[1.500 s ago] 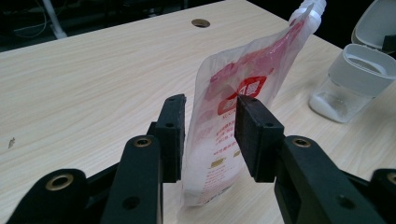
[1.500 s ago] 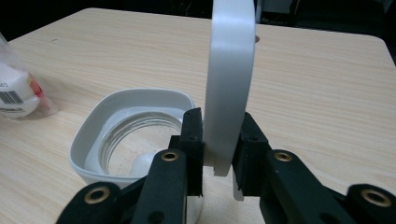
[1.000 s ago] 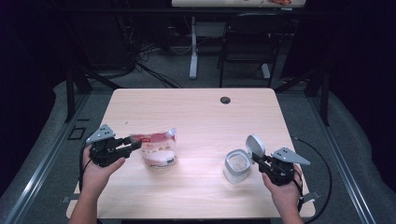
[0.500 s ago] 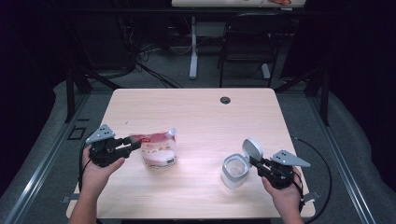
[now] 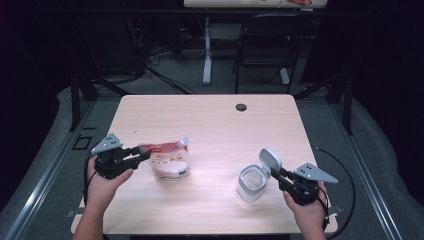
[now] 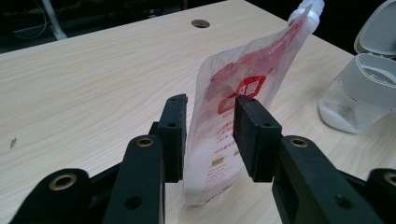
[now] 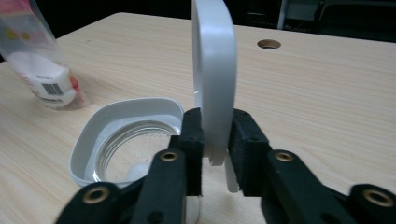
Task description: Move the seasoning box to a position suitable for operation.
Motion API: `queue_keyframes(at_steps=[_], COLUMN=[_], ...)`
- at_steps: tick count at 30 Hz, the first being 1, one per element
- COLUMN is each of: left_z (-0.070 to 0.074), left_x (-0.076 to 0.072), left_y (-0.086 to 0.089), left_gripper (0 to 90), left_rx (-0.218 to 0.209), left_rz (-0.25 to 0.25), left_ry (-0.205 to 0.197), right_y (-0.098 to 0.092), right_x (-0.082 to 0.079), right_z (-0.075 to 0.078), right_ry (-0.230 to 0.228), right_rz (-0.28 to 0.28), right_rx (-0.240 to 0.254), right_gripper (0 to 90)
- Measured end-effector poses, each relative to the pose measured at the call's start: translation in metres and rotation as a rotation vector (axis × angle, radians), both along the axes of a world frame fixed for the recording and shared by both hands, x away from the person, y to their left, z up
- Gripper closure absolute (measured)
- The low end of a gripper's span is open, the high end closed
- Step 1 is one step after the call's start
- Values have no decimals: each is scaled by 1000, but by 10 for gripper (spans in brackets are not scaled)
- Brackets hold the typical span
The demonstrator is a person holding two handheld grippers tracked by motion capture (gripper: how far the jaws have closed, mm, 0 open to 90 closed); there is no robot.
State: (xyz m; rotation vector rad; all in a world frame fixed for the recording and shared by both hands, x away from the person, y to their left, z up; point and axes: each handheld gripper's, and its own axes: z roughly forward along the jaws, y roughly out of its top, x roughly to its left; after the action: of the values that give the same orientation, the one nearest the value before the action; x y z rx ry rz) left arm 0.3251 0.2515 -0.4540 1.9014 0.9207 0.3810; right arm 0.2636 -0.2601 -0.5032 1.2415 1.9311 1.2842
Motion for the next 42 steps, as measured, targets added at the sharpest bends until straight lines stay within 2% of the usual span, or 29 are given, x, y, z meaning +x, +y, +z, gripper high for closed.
queue_keyframes(at_steps=[8, 16, 21, 25, 29, 34, 38, 42], left_z=[-1, -2, -3, -4, -4, -4, -3, -3], left_x=[0, 1, 1, 2, 1, 1, 0, 0], left_y=[-1, -2, -1, 0, 1, 1, 1, 1], left_gripper=[653, 650, 649, 649, 650, 645, 651, 663], left_rx=[7, 11, 10, 9, 1, 7, 7, 6], left_rz=[-3, -4, -5, -3, 0, 0, -13, -11], left_ry=[-1, 3, 3, 7, 7, 4, 4, 6], right_y=[-3, -6, -7, -9, -10, -14, -14, -7], right_x=[11, 21, 23, 19, 11, 0, -8, -12], right_z=[0, -1, -1, 2, 9, 19, 29, 41], right_ry=[0, 1, 7, 9, 2, -35, -65, -100], right_rz=[-7, 21, 18, 16, 14, 6, -1, 28], right_rx=[11, 26, 32, 55, 45, 43, 20, 18], right_gripper=[791, 793, 786, 747, 718, 703, 691, 688])
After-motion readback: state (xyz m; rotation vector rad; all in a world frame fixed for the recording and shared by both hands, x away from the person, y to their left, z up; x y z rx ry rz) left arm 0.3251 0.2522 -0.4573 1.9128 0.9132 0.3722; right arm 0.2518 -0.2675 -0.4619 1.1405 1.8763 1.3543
